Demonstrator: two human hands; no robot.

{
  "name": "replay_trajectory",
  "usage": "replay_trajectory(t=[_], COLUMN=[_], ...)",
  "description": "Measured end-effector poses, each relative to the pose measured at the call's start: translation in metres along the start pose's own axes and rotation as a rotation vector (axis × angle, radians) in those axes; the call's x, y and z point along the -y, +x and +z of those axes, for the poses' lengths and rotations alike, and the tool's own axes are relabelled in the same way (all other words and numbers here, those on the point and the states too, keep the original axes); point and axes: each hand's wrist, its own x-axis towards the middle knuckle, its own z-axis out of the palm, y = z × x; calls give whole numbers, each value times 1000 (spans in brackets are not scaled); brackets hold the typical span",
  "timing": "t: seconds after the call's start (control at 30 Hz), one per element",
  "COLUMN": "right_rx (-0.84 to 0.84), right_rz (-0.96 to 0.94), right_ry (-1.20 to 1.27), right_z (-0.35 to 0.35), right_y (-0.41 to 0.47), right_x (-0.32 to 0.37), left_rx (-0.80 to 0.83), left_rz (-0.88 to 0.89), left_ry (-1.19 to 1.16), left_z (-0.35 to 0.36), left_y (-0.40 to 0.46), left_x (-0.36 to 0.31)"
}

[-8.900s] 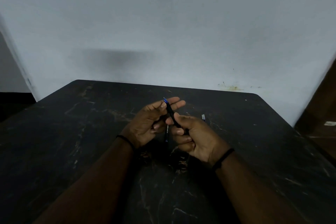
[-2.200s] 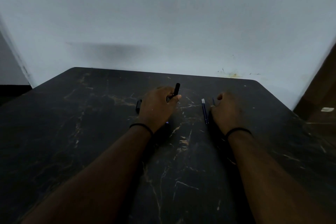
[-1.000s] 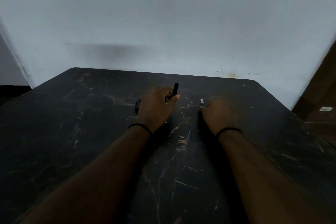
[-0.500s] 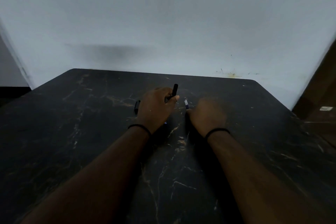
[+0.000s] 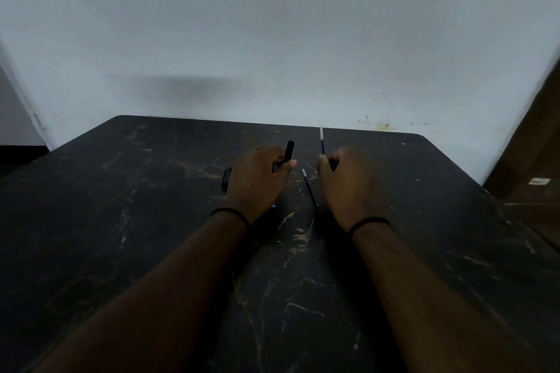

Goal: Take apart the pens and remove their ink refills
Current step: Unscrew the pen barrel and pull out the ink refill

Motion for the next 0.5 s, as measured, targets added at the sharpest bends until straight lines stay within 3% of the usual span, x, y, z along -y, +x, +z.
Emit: replay_trajectory(t=[0.13,0.27,0.5], right_rx=[-174,-212,-252], right_rz=[-136,-259,-231], right_ry=[325,474,663], right_z=[-1,-1,11], right_y=[-8,-12,-8], right_x=[7,11,13], left_rx=[-12,-28,-15], left_rz=[-15,-9,19], left_ry=[24,41,107], left_z=[0,-1,-3], left_y=[2,2,2], left_x=[4,6,5])
